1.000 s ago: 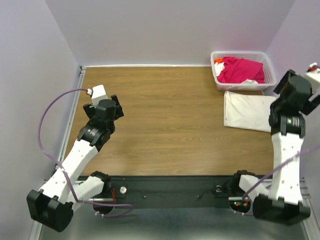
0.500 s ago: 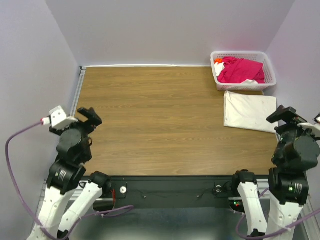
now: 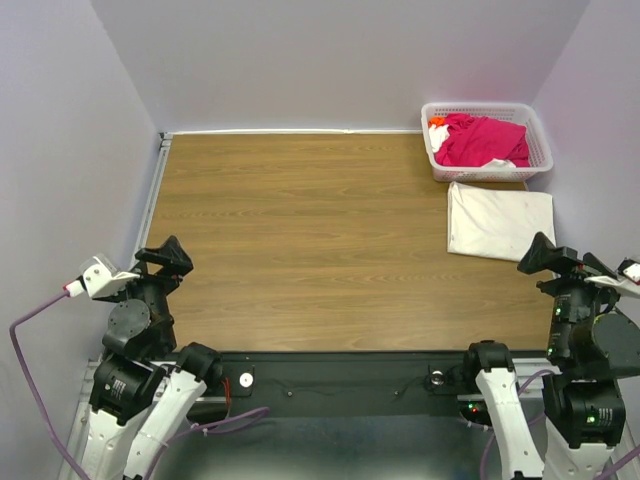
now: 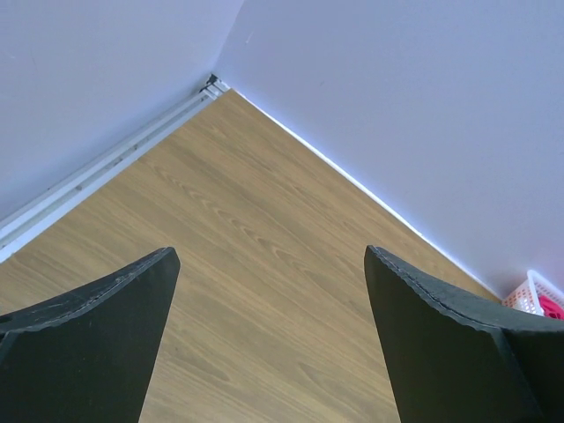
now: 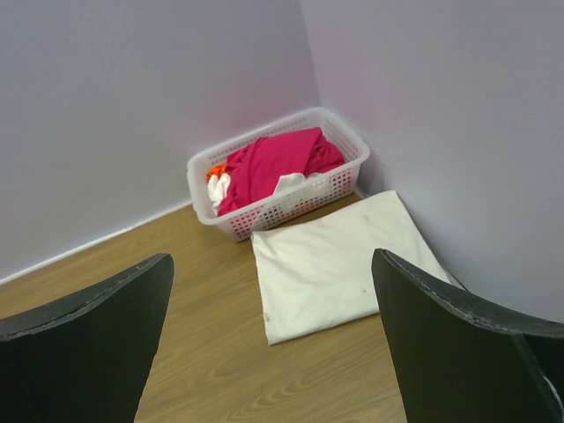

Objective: Fold and stack the t-shirts
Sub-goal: Neatly place the folded tshirt to the corner

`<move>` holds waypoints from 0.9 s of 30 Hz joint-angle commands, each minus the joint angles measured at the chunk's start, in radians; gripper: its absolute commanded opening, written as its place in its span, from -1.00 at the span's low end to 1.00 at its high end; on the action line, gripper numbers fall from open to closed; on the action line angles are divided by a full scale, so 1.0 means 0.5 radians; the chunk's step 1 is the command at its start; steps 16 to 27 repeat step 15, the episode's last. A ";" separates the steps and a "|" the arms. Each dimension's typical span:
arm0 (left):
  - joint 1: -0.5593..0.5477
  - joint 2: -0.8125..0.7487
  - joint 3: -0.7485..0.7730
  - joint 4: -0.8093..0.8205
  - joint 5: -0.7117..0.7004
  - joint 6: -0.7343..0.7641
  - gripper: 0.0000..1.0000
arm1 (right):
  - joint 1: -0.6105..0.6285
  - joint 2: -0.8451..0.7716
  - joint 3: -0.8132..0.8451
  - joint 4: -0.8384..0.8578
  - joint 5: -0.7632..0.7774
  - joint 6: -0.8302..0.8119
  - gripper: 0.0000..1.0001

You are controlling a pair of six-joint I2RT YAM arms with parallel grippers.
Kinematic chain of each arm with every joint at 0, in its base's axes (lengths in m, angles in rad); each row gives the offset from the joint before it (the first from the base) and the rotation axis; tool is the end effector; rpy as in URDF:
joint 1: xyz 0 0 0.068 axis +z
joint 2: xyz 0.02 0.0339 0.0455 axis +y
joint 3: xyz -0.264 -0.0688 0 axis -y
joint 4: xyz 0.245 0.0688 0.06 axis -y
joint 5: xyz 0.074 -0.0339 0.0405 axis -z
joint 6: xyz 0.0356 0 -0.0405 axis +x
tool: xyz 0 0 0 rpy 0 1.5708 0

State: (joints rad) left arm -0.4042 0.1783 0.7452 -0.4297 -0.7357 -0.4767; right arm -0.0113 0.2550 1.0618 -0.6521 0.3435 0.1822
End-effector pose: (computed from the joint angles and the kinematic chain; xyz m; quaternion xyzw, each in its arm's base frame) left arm 0.0407 0.0086 0.3562 -0.2932 0.6028 -0.0862 0.7371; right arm -0.0032 -0.0120 0.4151 0.1911 0.6252 -0.0469 0.7552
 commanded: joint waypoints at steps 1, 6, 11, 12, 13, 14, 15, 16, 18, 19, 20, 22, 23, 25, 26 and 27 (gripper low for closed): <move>-0.002 -0.004 -0.005 -0.058 -0.001 -0.123 0.97 | 0.019 -0.037 0.012 -0.003 -0.122 0.028 1.00; 0.001 0.008 -0.015 -0.033 0.069 -0.176 0.97 | 0.016 -0.080 0.009 -0.024 -0.156 0.047 1.00; -0.002 0.033 -0.006 0.007 0.137 -0.225 0.97 | 0.019 -0.078 0.021 -0.039 -0.187 0.062 1.00; -0.002 0.042 -0.006 0.016 0.167 -0.225 0.97 | 0.019 -0.065 0.021 -0.036 -0.184 0.059 1.00; -0.002 0.060 -0.009 0.034 0.174 -0.225 0.97 | 0.019 -0.059 0.018 -0.036 -0.190 0.056 1.00; -0.002 0.076 -0.006 0.049 0.183 -0.216 0.97 | 0.019 -0.047 0.018 -0.036 -0.199 0.050 1.00; 0.001 0.085 -0.015 0.071 0.210 -0.179 0.97 | 0.019 -0.041 0.012 -0.036 -0.205 0.050 1.00; 0.001 0.085 -0.015 0.071 0.210 -0.179 0.97 | 0.019 -0.041 0.012 -0.036 -0.205 0.050 1.00; 0.001 0.085 -0.015 0.071 0.210 -0.179 0.97 | 0.019 -0.041 0.012 -0.036 -0.205 0.050 1.00; 0.001 0.085 -0.015 0.071 0.210 -0.179 0.97 | 0.019 -0.041 0.012 -0.036 -0.205 0.050 1.00; 0.001 0.085 -0.015 0.071 0.210 -0.179 0.97 | 0.019 -0.041 0.012 -0.036 -0.205 0.050 1.00; 0.001 0.085 -0.015 0.071 0.210 -0.179 0.97 | 0.019 -0.041 0.012 -0.036 -0.205 0.050 1.00; 0.001 0.085 -0.015 0.071 0.210 -0.179 0.97 | 0.019 -0.041 0.012 -0.036 -0.205 0.050 1.00; 0.001 0.085 -0.015 0.071 0.210 -0.179 0.97 | 0.019 -0.041 0.012 -0.036 -0.205 0.050 1.00; 0.001 0.085 -0.015 0.071 0.210 -0.179 0.97 | 0.019 -0.041 0.012 -0.036 -0.205 0.050 1.00; 0.001 0.085 -0.015 0.071 0.210 -0.179 0.97 | 0.019 -0.041 0.012 -0.036 -0.205 0.050 1.00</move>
